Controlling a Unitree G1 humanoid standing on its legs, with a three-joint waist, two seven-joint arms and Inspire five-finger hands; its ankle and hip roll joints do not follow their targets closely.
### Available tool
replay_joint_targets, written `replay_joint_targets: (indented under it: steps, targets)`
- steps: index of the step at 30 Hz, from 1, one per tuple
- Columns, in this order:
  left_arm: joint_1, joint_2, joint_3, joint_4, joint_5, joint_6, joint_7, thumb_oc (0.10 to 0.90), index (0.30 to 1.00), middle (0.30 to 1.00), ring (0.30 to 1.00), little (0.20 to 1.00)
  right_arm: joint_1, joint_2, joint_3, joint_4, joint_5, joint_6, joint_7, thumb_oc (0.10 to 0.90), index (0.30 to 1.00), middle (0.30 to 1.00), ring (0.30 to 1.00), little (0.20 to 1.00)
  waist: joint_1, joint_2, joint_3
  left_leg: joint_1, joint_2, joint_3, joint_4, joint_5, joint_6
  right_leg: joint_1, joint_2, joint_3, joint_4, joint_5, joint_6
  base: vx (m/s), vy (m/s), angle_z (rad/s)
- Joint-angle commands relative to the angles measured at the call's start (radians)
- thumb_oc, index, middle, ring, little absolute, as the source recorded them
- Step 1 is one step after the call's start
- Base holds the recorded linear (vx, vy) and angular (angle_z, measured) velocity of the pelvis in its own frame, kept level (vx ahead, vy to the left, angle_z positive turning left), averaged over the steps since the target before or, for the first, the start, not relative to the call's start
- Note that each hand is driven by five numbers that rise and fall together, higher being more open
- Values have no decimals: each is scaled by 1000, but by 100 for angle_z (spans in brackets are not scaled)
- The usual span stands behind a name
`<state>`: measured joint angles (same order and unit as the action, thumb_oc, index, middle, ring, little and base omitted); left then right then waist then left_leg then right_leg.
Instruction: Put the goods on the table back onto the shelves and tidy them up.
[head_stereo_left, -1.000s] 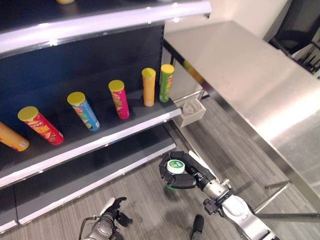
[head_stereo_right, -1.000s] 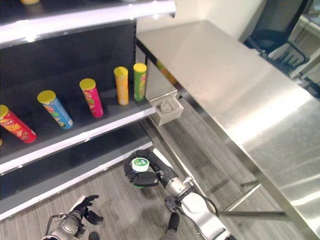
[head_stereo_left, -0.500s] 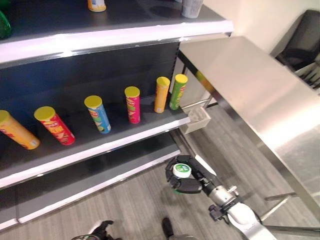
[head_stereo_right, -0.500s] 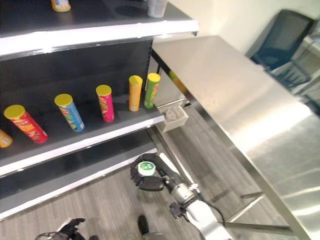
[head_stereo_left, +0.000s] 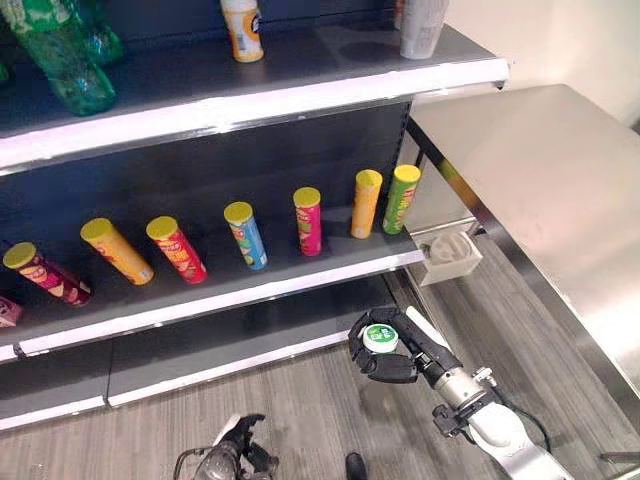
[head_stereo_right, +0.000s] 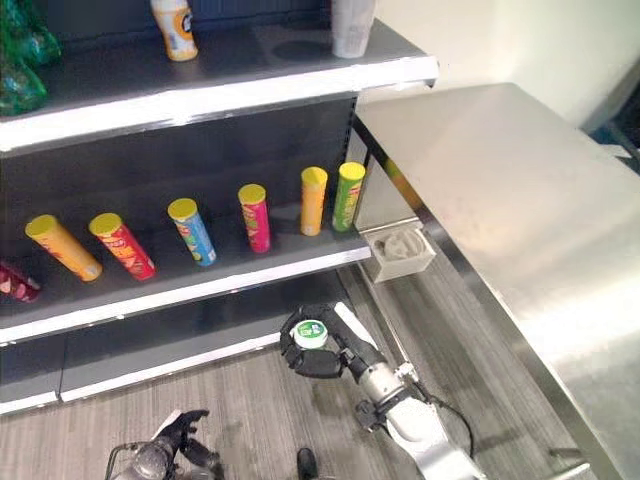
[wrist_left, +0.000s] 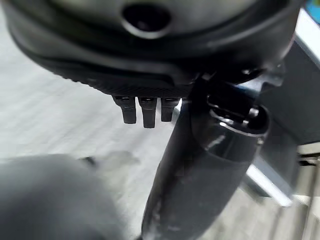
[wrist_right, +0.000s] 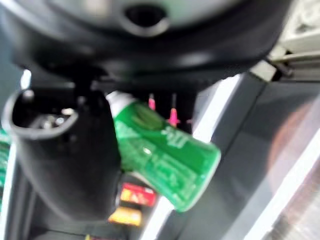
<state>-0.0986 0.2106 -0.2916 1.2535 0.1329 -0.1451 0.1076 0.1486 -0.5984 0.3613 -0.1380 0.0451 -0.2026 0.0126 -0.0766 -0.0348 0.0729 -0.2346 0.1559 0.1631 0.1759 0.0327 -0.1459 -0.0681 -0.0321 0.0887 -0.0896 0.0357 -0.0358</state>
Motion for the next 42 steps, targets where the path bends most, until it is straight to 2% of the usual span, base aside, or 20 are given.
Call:
replay_joint_targets:
  steps: [1,2,3,4,5,7,10,16,17,20,21,23,24,29,34,36,38,39,40,42]
  targets:
    - [-13,5,-15,-3,-24,-15,33,800,900,900,900,900,-9,33,-57,-115,8,-70,-34,400,300,300,300,300,10,-22,-36,36,-18,-12,-63,-16,48,13,-12,23,86,-83,120,185,119,16]
    - [-15,0,-17,-2,-34,-16,39,800,900,900,900,900,-20,38,-45,-93,13,-64,-38,400,300,300,300,300,9,-18,-37,33,-4,-28,-109,14,41,14,-14,24,84,-91,119,234,189,16]
    - [-9,-4,-18,-4,-39,-16,48,800,900,900,900,900,-19,48,-44,-73,8,-57,-55,400,300,300,300,300,16,-7,-35,9,37,-61,-182,78,22,23,-21,33,75,-108,125,222,178,7]
    - [-10,-4,-16,-3,-44,-16,52,800,900,900,900,900,-28,48,-40,-62,6,-54,-61,400,300,300,300,300,15,-4,-34,6,46,-57,-199,91,17,27,-24,37,72,-110,127,177,144,-2]
    - [-10,-4,-15,-3,-44,-16,52,800,900,900,900,900,-29,48,-39,-60,6,-55,-62,400,300,300,300,300,15,-4,-34,9,46,-56,-203,93,16,27,-24,38,72,-110,127,150,118,-20]
    - [7,-11,-6,-1,-35,-13,52,800,900,900,900,900,-24,49,-42,-63,-16,-53,-69,400,300,300,300,300,7,27,-46,49,64,-7,-254,83,5,47,-30,57,63,-118,142,221,194,-33]
    - [1,-8,-11,-6,-31,-11,53,800,900,900,900,900,-21,42,-44,-88,-46,-52,-77,400,300,300,300,300,8,49,-50,60,48,24,-263,92,-11,51,-67,56,34,-103,157,193,215,-63]
    - [-55,19,-63,-40,19,-22,49,800,900,900,900,900,-67,48,-10,-85,-60,-32,-56,400,300,300,300,300,4,37,-45,73,4,99,-263,62,13,-6,-141,95,8,-31,211,81,193,-19]
    - [-77,30,-106,-93,52,-32,53,800,900,900,900,900,-92,53,-7,-85,-73,-34,-65,400,300,300,300,300,1,29,-39,74,-19,124,-259,41,35,-44,-168,118,11,20,232,31,191,-44]
    - [-77,36,-107,-100,47,-32,55,800,900,900,900,900,-103,55,-13,-86,-87,-35,-80,400,300,300,300,300,2,24,-39,74,-26,141,-258,31,41,-57,-178,125,11,46,241,27,109,-41]
    - [-74,43,-79,-86,15,-27,58,800,900,900,900,900,-111,65,-44,-105,-122,-40,-124,400,300,300,300,300,3,10,-44,84,-36,172,-257,16,53,-78,-190,144,11,96,255,59,84,-31]
    - [-73,43,-71,-77,12,-25,58,800,900,900,900,900,-106,62,-64,-133,-128,-45,-132,400,300,300,300,300,3,4,-48,89,-38,182,-256,10,56,-82,-193,152,10,113,261,51,62,-46]
    - [-64,41,-59,-69,17,-23,54,800,900,900,900,900,-91,53,-108,-217,-135,-59,-139,400,300,300,300,300,4,-2,-53,100,-41,188,-255,1,61,-88,-199,155,8,129,273,38,27,-47]
    - [-48,45,-55,-75,21,-30,40,800,900,900,900,900,-101,38,-138,-328,-93,-89,-129,400,300,300,300,300,12,-11,-65,116,-55,184,-250,-19,72,-86,-206,158,6,158,282,50,33,-15]
    - [-46,52,-118,-118,74,-41,30,800,900,900,900,900,-180,48,-107,-338,-46,-95,-123,400,300,300,300,300,20,-6,-73,133,-99,157,-251,-41,93,-75,-240,154,16,242,295,63,92,-2]
    - [-48,48,-135,-124,90,-41,37,800,900,900,900,900,-195,62,-91,-320,-99,-82,-140,400,300,300,300,300,22,13,-68,139,-146,121,-255,-49,117,-107,-266,172,107,342,287,53,151,21]
    - [-44,43,-131,-119,75,-36,40,800,900,900,900,900,-197,75,-80,-314,-112,-76,-151,400,300,300,300,300,11,37,-46,152,-161,103,-257,-56,129,-139,-261,196,193,393,262,27,146,17]
    - [-42,44,-122,-114,68,-32,42,800,900,900,900,900,-199,78,-74,-311,-119,-74,-157,400,300,300,300,300,7,46,-38,153,-160,103,-262,-50,131,-160,-251,209,229,409,252,87,104,29]
    - [-24,45,-93,-96,51,-23,47,800,900,900,900,900,-192,89,-68,-303,-146,-71,-176,400,300,300,300,300,11,63,-33,161,-148,103,-263,-57,129,-163,-248,196,242,381,245,84,48,27]
    - [-23,45,-92,-96,51,-23,47,800,900,900,900,900,-192,88,-67,-302,-147,-71,-177,400,300,300,300,300,9,64,-31,163,-147,101,-263,-57,129,-161,-247,194,244,379,244,107,34,16]
